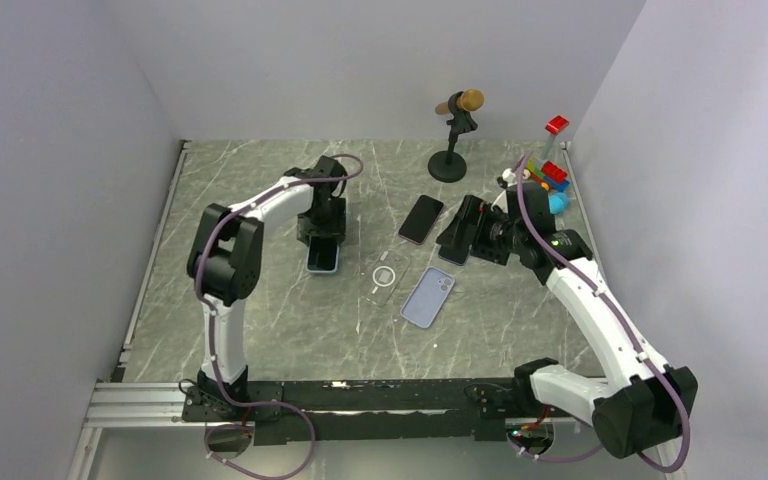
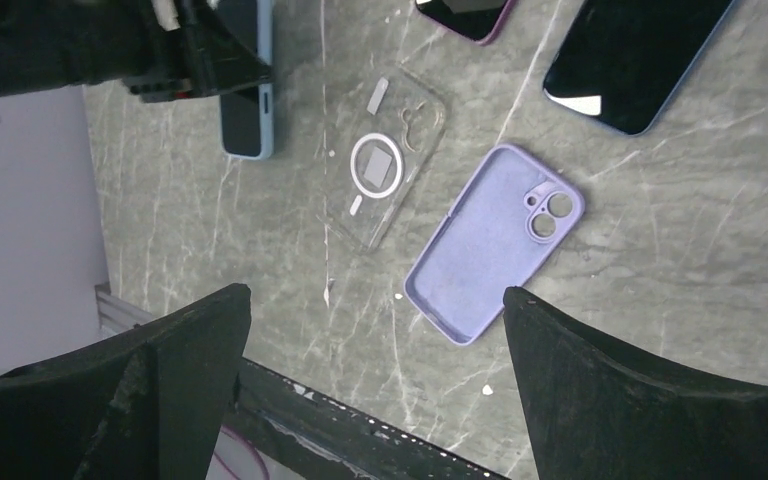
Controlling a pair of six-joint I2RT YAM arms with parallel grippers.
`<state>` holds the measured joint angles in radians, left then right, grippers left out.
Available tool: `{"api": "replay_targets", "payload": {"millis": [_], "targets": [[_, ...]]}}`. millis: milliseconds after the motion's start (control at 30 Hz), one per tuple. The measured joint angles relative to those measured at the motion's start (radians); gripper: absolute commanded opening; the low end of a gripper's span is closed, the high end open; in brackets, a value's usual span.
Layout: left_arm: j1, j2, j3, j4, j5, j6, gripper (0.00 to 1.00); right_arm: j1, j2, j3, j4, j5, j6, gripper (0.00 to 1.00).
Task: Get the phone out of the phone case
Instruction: Pick up the phone at the center of the board, then adjust the phone.
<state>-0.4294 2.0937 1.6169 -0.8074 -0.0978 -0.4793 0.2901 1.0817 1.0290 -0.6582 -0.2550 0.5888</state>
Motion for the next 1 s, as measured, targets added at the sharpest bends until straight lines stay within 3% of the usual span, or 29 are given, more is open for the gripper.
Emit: {"api": "replay_targets", "payload": {"millis": [200,533,800,1000], "targets": [[0.003,-0.255,-0.215,0.032,0.014,0.071,0.00,-0.003,0.032,-0.092,0.077,-0.098,0.051,1.00],[-0.006,-0.644,-0.480,0.149,0.162,0.124,0.00,0.086,0.319,0.000,0.194,-0.260,0.167,1.00],[-0.054,-0.835,-0.567,0.220,0.278,0.154,0.00,0.209,0.578,0.348,0.204,-0.317,0.195,1.00],[-0.087,-0.883,-0.599,0.240,0.286,0.153,0.00,0.279,0.622,0.399,0.216,-0.323,0.196,0.94]]}}
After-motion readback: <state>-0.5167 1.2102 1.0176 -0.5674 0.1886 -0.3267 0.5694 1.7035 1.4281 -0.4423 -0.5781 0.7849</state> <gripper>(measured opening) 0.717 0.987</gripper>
